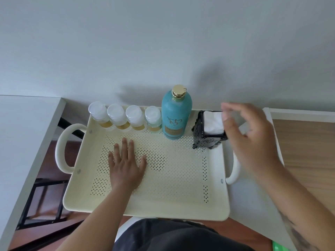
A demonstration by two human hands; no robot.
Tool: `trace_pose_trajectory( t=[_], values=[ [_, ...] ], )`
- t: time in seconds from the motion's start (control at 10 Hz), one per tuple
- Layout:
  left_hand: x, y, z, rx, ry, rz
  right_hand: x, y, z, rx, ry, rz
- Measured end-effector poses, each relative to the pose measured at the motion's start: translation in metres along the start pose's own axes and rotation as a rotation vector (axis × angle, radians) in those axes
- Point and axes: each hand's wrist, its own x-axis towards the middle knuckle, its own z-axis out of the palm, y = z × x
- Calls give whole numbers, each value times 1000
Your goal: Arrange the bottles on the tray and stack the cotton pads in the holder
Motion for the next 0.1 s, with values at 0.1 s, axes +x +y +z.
trace_pose_trajectory(
  t=[0.1],
  values=[
    [-2, 1, -3, 4, 4, 9, 34, -41, -43, 422, 6, 13]
  ],
)
